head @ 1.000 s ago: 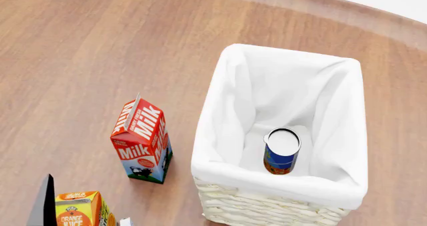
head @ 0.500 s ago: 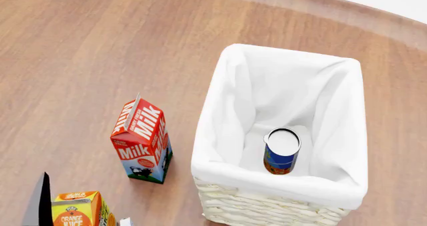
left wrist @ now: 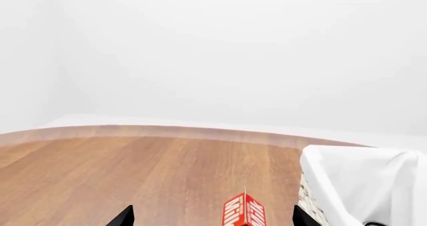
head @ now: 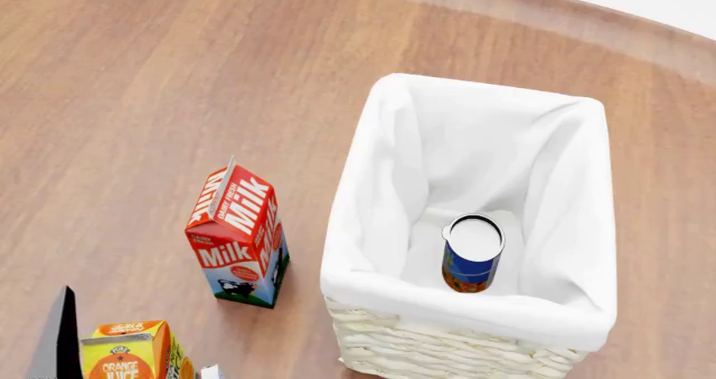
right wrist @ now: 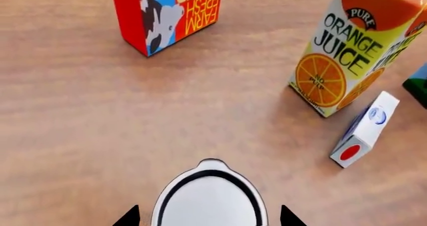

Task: Pick up the alphabet soup and the tomato sauce, and put them in the basket.

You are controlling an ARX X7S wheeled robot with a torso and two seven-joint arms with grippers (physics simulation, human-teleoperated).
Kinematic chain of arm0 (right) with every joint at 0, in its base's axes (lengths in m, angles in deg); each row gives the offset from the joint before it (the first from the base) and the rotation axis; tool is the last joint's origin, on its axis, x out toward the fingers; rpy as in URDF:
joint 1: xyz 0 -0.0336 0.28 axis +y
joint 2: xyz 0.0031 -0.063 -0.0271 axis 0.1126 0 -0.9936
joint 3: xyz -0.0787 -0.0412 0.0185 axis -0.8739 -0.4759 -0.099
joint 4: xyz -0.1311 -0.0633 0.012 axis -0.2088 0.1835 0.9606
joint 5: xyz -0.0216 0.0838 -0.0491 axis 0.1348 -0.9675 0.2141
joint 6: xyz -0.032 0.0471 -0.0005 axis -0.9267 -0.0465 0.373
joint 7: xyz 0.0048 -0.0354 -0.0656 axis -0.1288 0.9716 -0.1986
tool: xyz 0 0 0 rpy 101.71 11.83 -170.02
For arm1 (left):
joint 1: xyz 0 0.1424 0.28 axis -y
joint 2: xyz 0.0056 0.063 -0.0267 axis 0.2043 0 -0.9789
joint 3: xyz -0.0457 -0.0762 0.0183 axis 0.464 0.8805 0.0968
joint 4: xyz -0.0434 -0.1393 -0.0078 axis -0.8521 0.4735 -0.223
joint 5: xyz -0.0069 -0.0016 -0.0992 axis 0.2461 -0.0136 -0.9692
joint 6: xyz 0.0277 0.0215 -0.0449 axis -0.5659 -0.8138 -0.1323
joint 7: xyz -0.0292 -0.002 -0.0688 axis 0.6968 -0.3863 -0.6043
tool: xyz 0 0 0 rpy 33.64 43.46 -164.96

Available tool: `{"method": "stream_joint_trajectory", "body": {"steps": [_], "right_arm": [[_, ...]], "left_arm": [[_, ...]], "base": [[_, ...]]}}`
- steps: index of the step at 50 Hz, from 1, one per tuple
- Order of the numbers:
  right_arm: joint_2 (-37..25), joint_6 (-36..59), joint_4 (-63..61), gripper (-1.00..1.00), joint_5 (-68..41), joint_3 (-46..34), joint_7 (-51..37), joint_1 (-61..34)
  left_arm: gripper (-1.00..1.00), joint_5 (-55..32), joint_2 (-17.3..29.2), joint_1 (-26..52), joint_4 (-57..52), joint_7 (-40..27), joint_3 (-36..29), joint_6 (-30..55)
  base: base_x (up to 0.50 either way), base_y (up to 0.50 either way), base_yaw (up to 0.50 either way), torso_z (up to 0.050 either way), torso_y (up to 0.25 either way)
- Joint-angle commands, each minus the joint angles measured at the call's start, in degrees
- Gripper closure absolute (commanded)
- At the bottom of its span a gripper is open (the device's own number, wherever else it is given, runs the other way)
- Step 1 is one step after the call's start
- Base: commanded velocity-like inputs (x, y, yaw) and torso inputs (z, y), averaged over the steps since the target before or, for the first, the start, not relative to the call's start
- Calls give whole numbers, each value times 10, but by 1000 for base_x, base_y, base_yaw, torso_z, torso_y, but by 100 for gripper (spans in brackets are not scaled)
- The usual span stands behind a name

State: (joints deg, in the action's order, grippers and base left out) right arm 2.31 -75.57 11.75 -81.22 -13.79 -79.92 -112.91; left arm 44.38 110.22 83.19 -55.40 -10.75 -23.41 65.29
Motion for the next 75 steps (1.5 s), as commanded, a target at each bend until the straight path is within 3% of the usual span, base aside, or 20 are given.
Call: {"method": "stream_joint_trajectory", "body": {"steps": [1, 44, 45, 64, 75], "right_arm": [[26, -20, 12, -100, 1, 19, 22, 5], [33, -51, 48, -100, 4, 23, 27, 28], [33, -50, 46, 100, 4, 23, 26, 28], [30, -50, 38, 100, 8, 25, 21, 30], [-6, -48, -9, 100, 10, 42, -13, 31]], "left_arm": [[-100, -15, -5, 17, 4, 13, 17, -20], [-100, 9, -10, 7, 22, 25, -2, -41], [-100, 9, -9, 7, 21, 24, -2, -40], [-100, 9, -8, 11, 21, 23, -5, -41], [-100, 10, -7, 13, 18, 22, -8, -40]], "base": [[0, 0, 0, 0, 0], [0, 0, 0, 0, 0], [0, 0, 0, 0, 0], [0, 0, 0, 0, 0], [0, 0, 0, 0, 0]]}}
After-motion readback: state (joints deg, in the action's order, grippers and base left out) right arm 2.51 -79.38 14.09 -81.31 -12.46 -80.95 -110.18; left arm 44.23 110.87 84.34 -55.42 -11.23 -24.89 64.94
